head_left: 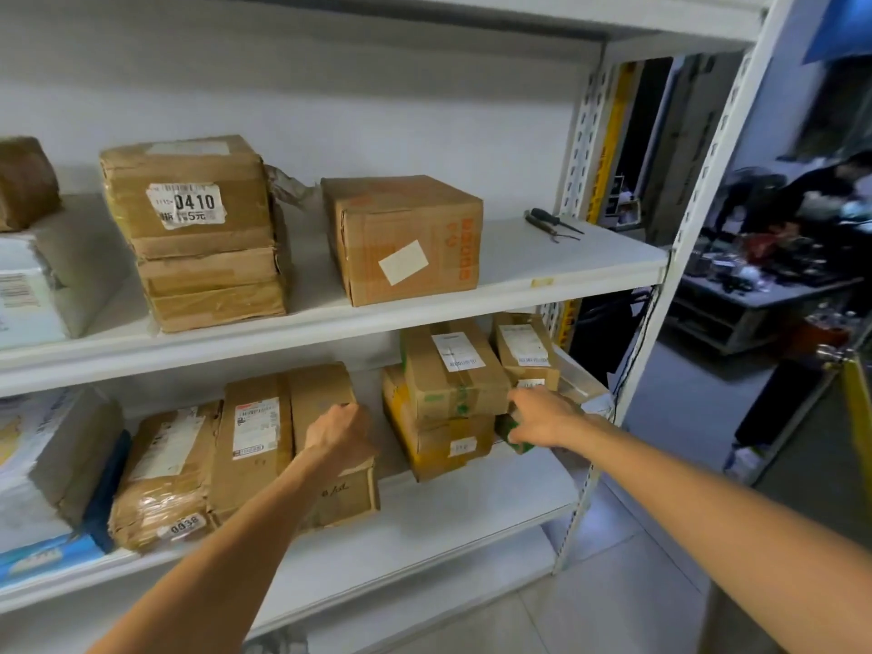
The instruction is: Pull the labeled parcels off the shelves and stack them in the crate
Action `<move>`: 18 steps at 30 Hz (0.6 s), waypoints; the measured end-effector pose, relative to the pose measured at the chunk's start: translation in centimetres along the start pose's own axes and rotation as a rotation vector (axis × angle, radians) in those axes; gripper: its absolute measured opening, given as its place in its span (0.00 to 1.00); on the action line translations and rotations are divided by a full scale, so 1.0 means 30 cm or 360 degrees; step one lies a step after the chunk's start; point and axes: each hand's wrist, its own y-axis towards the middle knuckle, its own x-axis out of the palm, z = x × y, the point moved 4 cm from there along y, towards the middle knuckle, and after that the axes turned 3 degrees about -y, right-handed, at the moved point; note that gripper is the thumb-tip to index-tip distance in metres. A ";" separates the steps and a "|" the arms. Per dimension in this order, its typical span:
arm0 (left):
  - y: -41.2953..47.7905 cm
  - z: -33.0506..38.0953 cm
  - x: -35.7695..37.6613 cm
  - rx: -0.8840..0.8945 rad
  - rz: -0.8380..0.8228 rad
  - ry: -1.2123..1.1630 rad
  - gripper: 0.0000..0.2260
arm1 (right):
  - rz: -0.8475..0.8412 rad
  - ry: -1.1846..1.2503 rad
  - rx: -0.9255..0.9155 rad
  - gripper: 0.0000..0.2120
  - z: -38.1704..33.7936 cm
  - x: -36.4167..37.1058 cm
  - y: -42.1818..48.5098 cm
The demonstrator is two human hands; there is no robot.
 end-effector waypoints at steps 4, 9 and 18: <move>0.005 0.057 0.039 -0.0094 -0.0058 0.0076 0.13 | 0.0025 0.0188 0.0029 0.19 0.057 0.015 0.058; 0.051 0.182 0.056 -0.0165 -0.0128 0.0190 0.10 | 0.0015 0.0469 0.0070 0.20 0.153 0.010 0.144; 0.220 0.360 0.140 -0.0179 -0.0009 -0.0765 0.19 | -0.0093 0.0990 -0.0031 0.16 0.169 0.111 0.323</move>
